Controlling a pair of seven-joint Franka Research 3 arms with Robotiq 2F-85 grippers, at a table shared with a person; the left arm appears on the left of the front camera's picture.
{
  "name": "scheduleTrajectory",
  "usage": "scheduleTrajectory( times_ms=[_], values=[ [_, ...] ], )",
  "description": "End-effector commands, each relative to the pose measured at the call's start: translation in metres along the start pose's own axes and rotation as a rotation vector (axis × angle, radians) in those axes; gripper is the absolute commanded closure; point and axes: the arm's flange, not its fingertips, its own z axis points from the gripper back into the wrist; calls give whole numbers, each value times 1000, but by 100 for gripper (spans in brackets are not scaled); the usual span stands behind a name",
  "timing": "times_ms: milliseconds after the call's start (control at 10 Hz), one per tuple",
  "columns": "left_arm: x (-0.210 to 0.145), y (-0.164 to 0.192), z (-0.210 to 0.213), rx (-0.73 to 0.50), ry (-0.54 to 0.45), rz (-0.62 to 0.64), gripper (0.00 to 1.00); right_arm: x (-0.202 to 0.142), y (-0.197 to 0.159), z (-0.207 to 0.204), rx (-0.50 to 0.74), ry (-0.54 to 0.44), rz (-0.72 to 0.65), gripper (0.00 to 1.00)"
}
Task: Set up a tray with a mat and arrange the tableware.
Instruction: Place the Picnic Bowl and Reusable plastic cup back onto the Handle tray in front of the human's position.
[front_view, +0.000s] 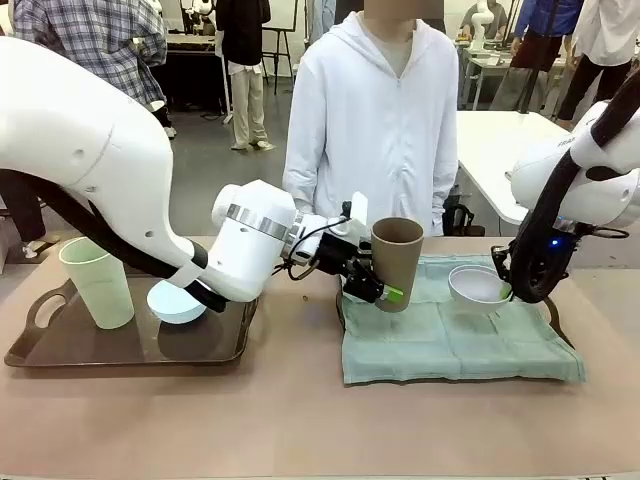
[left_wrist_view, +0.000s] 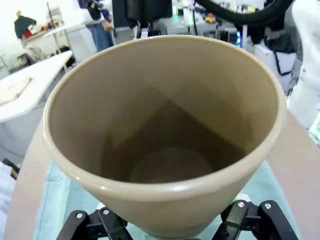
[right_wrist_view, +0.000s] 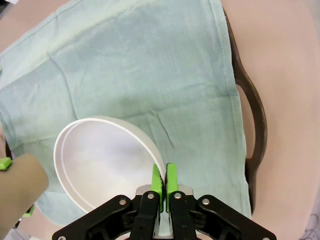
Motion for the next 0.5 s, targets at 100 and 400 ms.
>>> scheduleTrajectory(
  times_ms=[100, 400],
  values=[
    [0, 0, 0, 0, 0, 0, 18, 0, 0, 0, 0, 0, 0, 96],
    [-5, 10, -14, -13, 9, -5, 18, 3, 0, -4, 10, 30, -8, 96]
  ],
)
